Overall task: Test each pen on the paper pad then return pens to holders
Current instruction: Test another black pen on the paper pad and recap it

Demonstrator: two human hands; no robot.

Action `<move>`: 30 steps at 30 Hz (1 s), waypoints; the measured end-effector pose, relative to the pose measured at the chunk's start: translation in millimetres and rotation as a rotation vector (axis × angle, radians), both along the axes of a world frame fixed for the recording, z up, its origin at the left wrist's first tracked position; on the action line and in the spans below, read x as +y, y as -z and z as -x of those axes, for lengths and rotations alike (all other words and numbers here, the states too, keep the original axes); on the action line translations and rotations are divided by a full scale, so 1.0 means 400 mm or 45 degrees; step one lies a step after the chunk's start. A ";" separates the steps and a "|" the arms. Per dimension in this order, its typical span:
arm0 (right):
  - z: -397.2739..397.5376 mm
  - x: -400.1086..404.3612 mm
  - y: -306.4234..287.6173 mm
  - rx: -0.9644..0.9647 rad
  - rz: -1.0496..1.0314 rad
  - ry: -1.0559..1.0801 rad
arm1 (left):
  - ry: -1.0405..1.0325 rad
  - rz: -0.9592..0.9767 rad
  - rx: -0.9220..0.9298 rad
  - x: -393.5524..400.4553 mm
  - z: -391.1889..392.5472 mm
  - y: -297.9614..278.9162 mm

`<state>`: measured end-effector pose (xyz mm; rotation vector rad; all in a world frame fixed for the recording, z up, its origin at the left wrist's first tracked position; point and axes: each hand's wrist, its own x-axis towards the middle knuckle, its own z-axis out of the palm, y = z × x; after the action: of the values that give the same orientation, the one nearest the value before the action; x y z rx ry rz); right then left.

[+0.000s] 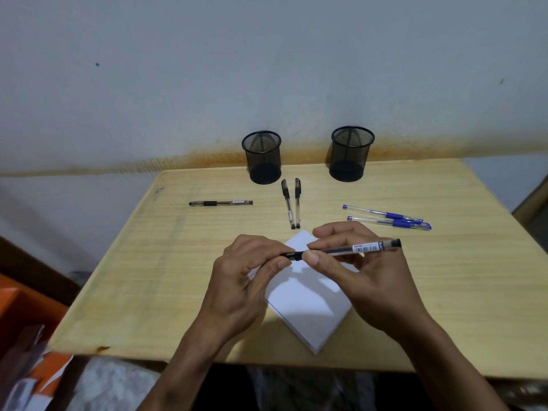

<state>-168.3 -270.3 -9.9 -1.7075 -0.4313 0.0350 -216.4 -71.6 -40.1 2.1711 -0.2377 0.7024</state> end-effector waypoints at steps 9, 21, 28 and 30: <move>-0.007 0.025 0.018 0.065 -0.067 -0.017 | 0.003 -0.200 -0.055 0.031 -0.017 -0.032; -0.060 0.026 0.015 -0.929 0.838 0.217 | 0.037 -0.449 0.187 0.113 -0.074 -0.070; -0.104 0.069 0.041 -0.695 0.777 0.305 | -0.167 -0.402 0.221 0.138 -0.098 -0.031; -0.143 0.083 0.048 -0.463 0.711 0.404 | -0.374 -0.408 0.302 0.155 -0.092 0.007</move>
<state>-111.0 -237.2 -29.0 -2.3298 -0.4369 -0.4275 -179.5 -9.8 -42.8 2.6053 0.1041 0.5881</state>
